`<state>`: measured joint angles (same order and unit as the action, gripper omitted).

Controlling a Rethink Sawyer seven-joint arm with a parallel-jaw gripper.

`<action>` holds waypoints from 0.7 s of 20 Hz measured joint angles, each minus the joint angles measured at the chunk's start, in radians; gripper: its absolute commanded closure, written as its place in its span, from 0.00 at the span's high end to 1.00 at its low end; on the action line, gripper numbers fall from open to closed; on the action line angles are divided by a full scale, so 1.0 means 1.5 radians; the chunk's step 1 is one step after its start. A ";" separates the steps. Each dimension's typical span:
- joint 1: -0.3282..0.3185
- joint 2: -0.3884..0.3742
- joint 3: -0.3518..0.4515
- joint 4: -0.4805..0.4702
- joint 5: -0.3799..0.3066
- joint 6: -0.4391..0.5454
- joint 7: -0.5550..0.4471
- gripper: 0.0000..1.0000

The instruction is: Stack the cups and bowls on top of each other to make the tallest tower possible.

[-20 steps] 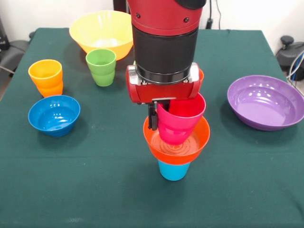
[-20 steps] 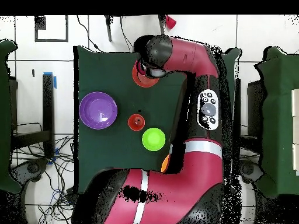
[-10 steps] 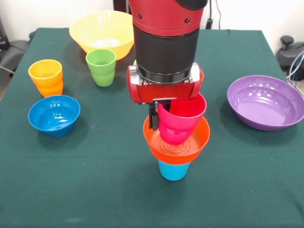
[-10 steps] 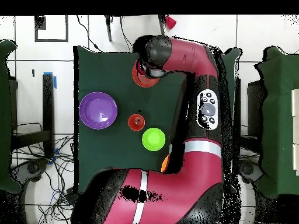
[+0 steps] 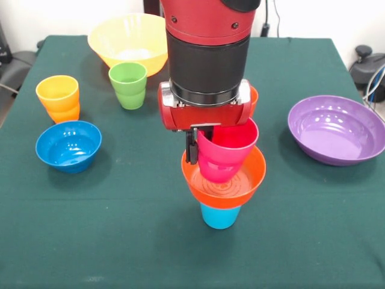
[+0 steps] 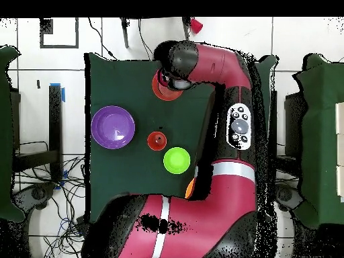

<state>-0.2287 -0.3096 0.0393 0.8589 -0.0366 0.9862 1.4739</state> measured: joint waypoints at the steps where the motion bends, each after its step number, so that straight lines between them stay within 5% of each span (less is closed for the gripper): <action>1: 0.000 0.000 -0.001 0.000 0.000 0.000 0.000 0.00; 14: 0.001 0.000 -0.011 0.000 0.000 0.000 0.000 0.00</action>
<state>-0.2272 -0.3091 0.0223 0.8589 -0.0364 0.9862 1.4739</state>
